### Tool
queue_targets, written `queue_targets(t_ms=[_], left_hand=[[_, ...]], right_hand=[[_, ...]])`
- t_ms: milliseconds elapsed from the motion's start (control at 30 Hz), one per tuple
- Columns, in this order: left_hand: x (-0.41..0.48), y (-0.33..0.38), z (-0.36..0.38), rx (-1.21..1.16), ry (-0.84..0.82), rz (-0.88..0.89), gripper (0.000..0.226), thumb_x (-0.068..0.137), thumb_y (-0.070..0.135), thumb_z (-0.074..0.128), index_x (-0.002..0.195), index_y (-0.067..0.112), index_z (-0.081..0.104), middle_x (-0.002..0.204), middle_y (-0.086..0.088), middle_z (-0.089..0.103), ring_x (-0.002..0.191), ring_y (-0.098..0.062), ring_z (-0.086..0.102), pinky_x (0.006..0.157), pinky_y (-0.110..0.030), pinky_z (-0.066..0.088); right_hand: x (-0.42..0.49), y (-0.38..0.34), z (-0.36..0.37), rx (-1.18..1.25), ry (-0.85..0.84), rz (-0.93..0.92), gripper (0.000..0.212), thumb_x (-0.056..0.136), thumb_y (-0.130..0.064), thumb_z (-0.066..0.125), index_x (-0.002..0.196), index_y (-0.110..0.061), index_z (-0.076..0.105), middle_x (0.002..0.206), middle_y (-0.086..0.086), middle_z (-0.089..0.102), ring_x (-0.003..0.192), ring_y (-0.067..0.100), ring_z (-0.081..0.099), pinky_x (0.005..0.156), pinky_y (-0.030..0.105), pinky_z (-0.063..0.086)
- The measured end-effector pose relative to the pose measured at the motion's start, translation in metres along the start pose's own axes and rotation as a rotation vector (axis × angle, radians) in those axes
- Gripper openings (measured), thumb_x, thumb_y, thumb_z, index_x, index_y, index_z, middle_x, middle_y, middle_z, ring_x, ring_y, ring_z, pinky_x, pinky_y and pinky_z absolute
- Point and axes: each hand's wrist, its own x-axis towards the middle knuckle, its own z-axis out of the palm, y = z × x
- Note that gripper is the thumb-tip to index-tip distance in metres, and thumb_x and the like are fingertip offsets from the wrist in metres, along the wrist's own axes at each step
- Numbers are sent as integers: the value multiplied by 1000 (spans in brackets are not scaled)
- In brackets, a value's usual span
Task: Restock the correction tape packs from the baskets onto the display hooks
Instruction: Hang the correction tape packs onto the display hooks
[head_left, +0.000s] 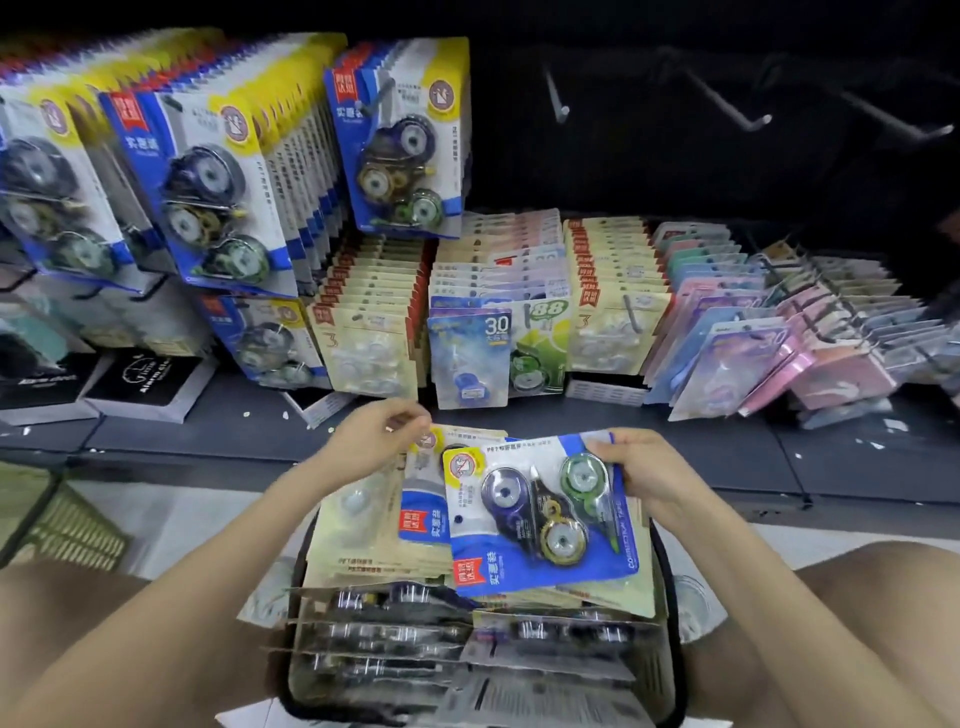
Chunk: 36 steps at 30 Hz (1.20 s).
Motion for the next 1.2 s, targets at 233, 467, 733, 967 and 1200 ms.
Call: queue_targets(t_ms=[233, 467, 733, 967, 1200], left_hand=[[-90, -26, -23, -57, -40, -40, 14, 94, 30, 62, 95, 21, 72, 92, 23, 70, 87, -8, 66, 81, -22, 49], [-124, -41, -3, -155, -239, -76, 20, 84, 38, 69, 97, 24, 73, 87, 18, 72, 81, 1, 64, 76, -18, 50], [-127, -61, 21, -108, -328, -86, 41, 50, 82, 73, 85, 62, 67, 91, 25, 71, 92, -4, 66, 84, -20, 52], [-123, -54, 27, -73, -285, -51, 25, 74, 51, 72, 72, 73, 61, 87, 42, 65, 92, 12, 62, 82, -8, 44], [-121, -49, 16, -94, -138, -41, 41, 89, 21, 71, 61, 52, 69, 66, 17, 67, 67, 1, 57, 67, -22, 45]], right_hand=[[51, 10, 40, 51, 83, 155, 18, 96, 0, 54, 80, -1, 61, 71, 13, 67, 61, 23, 62, 63, 34, 52], [62, 22, 37, 175, 233, 200, 20, 96, 2, 50, 77, -4, 54, 86, 20, 59, 76, 29, 57, 76, 43, 47], [46, 18, 56, 38, 221, 77, 13, 99, -10, 53, 90, -2, 57, 80, 18, 62, 69, 24, 57, 67, 38, 48], [24, 22, 54, -740, 148, -185, 66, 88, -49, 66, 140, -13, 47, 134, 10, 56, 124, 30, 52, 98, 39, 42], [-19, 13, 66, -893, 180, -530, 64, 80, -62, 67, 127, -19, 62, 129, 4, 59, 121, 27, 50, 100, 38, 36]])
